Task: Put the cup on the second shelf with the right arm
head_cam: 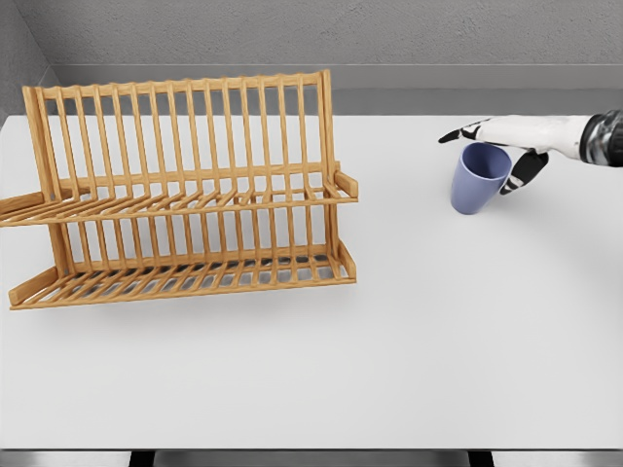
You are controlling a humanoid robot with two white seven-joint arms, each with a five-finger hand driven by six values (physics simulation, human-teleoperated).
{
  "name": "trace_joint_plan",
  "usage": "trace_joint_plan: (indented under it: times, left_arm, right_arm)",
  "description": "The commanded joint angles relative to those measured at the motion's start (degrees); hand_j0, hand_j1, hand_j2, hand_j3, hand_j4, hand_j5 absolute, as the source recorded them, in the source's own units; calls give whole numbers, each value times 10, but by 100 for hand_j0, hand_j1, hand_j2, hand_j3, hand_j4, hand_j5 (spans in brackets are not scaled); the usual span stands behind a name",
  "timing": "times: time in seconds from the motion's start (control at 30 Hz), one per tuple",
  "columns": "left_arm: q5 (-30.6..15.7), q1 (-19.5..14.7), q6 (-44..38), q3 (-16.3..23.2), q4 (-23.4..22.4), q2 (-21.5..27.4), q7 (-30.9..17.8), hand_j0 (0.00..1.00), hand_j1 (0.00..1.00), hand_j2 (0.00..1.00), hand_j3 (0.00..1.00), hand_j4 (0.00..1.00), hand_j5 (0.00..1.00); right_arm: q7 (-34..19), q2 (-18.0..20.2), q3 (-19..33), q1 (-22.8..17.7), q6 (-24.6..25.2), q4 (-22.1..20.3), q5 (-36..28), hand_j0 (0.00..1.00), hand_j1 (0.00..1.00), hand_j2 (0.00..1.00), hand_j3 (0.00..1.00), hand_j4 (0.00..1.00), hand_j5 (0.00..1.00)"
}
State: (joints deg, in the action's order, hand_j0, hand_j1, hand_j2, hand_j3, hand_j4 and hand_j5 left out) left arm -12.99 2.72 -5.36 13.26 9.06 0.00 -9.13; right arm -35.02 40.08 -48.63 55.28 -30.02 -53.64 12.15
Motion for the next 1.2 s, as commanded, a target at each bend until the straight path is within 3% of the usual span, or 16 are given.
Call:
trace_joint_plan:
  times: [0.0, 0.07, 0.17, 0.7, 0.83, 1.0, 1.17]
  left_arm:
    - [0, 1, 0, 0, 0, 0, 0, 100, 100, 100, 100, 100, 100]
    - [0, 1, 0, 0, 0, 0, 0, 100, 100, 100, 100, 100, 100]
    - [0, 0, 0, 0, 0, 0, 0, 100, 100, 100, 100, 100, 100]
    - [0, 0, 0, 0, 0, 0, 0, 100, 100, 100, 100, 100, 100]
    - [0, 0, 0, 0, 0, 0, 0, 100, 100, 100, 100, 100, 100]
    - [0, 1, 0, 0, 0, 0, 0, 100, 100, 100, 100, 100, 100]
    - [0, 1, 0, 0, 0, 0, 0, 100, 100, 100, 100, 100, 100]
  right_arm:
    - [0, -1, -3, 0, 1, 0, -2, 100, 100, 100, 100, 100, 100]
    - [0, -1, -8, 0, 1, 1, -2, 83, 83, 83, 83, 83, 83]
    - [0, -1, -8, 0, 1, 1, -2, 72, 72, 72, 72, 72, 72]
    - [0, 3, -3, 9, -7, -16, -1, 67, 67, 67, 67, 67, 67]
    - [0, 8, -1, 11, -4, -59, 0, 67, 67, 67, 67, 67, 67]
    - [0, 9, 0, 18, -7, -62, 2, 67, 67, 67, 67, 67, 67]
    - [0, 29, 28, 18, -5, -128, 2, 67, 67, 67, 67, 67, 67]
